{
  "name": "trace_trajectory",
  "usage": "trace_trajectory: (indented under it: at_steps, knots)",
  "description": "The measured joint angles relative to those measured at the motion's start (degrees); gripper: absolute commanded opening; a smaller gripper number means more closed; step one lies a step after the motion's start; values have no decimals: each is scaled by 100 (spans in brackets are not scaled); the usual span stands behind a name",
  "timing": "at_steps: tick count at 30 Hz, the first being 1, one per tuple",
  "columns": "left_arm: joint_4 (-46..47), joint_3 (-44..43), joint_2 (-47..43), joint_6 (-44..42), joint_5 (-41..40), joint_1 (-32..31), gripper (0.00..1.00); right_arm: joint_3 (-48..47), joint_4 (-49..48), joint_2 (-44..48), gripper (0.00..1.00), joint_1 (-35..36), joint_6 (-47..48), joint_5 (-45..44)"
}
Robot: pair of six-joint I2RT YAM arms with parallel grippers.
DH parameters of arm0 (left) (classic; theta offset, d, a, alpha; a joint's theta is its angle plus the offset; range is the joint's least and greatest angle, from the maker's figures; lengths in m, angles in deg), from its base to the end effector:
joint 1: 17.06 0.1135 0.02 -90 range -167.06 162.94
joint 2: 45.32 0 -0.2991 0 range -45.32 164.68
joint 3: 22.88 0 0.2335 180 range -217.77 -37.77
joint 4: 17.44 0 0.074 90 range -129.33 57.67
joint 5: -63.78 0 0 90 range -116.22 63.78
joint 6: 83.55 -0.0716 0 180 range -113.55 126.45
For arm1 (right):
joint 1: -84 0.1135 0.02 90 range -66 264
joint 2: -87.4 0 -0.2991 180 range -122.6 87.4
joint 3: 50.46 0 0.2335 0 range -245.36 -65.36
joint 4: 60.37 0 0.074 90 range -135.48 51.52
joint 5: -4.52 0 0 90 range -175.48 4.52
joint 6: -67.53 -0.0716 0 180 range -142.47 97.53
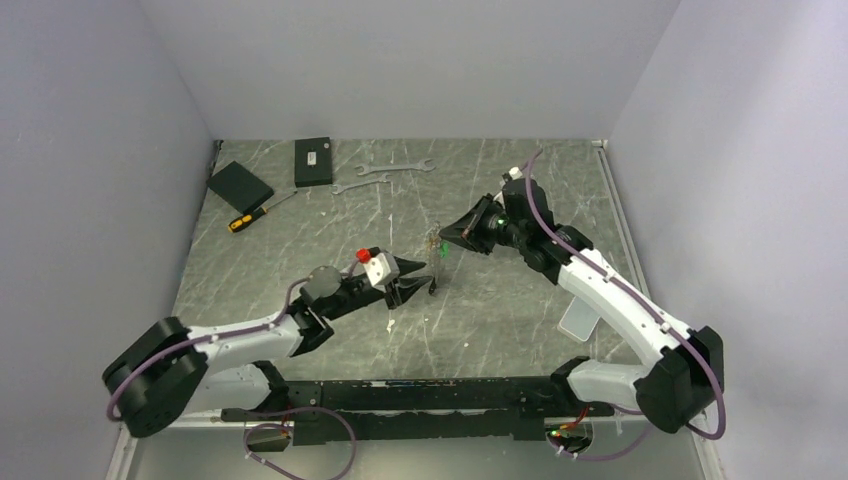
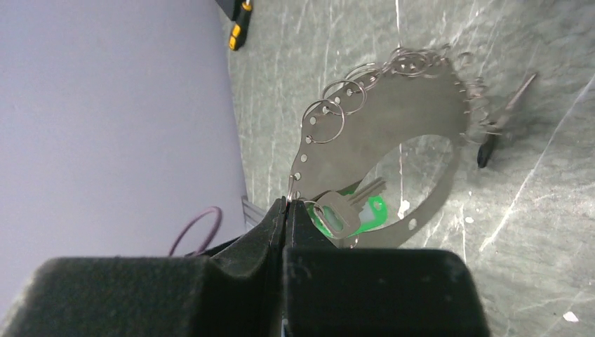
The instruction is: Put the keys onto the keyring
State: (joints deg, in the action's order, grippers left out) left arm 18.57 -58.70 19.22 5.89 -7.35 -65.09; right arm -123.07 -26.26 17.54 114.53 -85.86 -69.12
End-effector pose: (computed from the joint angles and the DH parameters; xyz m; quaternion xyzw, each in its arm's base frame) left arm 0.1411 -0.1915 0.2893 0.3803 0.5434 -0.3972 0.6342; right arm 0.2241 0.1556 0.3313 0.1773 0.8475 0.4389 0.2401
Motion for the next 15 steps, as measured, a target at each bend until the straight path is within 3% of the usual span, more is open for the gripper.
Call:
trace_trajectory:
  at_steps: [1, 7, 11, 15]
  knots:
    - [103, -15, 170, 17, -118, -66, 44, 9, -13, 59, 0, 0, -28, -52]
    - [708, -391, 1123, -205, -813, -514, 41, 136, -96, 595, 0, 46, -164, -623]
    - [942, -706, 1344, -487, -1067, -929, 39, 326, -140, 909, 0, 79, -284, -1062]
    - [1200, -892, 1502, -640, -1062, -1207, 44, 385, -146, 1021, 0, 81, -424, -1565]
